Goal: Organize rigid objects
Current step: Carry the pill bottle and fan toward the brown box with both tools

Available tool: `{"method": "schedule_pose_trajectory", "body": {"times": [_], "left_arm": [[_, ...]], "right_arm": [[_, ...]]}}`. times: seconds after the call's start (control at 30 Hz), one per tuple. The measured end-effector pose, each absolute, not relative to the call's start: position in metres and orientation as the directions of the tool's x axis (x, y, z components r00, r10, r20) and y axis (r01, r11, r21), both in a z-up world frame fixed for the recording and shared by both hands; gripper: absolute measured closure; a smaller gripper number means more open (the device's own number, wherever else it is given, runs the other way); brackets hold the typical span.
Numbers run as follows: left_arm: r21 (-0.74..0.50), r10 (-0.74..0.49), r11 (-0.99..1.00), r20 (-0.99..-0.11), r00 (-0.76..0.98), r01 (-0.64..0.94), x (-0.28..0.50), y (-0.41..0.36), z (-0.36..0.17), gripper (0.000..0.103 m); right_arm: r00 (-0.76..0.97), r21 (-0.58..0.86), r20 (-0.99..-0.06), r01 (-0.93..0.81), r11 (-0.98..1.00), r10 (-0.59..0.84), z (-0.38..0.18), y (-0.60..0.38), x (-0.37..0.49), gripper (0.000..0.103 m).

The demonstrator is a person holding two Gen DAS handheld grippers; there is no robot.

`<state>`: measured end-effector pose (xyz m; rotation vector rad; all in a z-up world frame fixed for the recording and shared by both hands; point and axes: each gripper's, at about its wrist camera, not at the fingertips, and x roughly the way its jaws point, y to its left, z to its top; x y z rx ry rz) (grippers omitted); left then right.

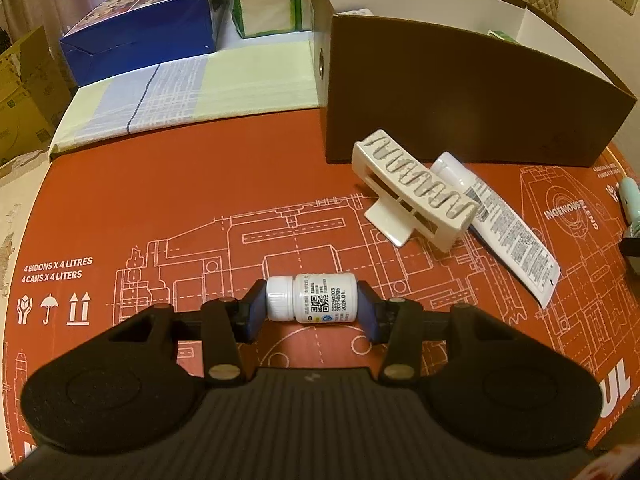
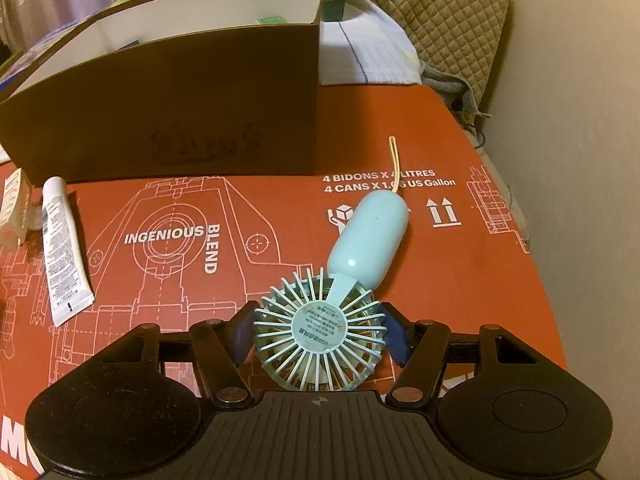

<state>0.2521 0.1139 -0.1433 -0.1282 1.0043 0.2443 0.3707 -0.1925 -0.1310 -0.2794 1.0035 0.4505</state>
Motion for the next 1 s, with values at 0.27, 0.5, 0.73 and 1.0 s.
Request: {"method": "schedule_pose_trajectory", "body": {"times": [0.27,0.5,0.73,1.0], "left_arm": [[-0.003,0.128,0.969,-0.848,0.514,-0.247,0.25,0.109,-0.141,0.061],[-0.009,0.118,0.973,-0.84,0.529,-0.23,0.249,0.107,-0.134,0.061],[-0.022,0.104,0.977,-0.82,0.563,-0.212,0.247,0.101,-0.116,0.061],[-0.038,0.078,0.985,-0.773,0.63,-0.169,0.247,0.086,-0.079,0.061]], "right_arm": [[0.451,-0.018,-0.858,-0.508,0.861,0.248,-0.131,-0.192,0.362,0.043],[0.455,-0.012,-0.851,-0.513,0.858,0.261,-0.127,-0.195,0.355,0.043],[0.482,-0.004,-0.83,-0.507,0.862,0.28,-0.111,-0.2,0.35,0.043],[0.525,0.01,-0.781,-0.53,0.848,0.338,-0.074,-0.199,0.344,0.043]]}}
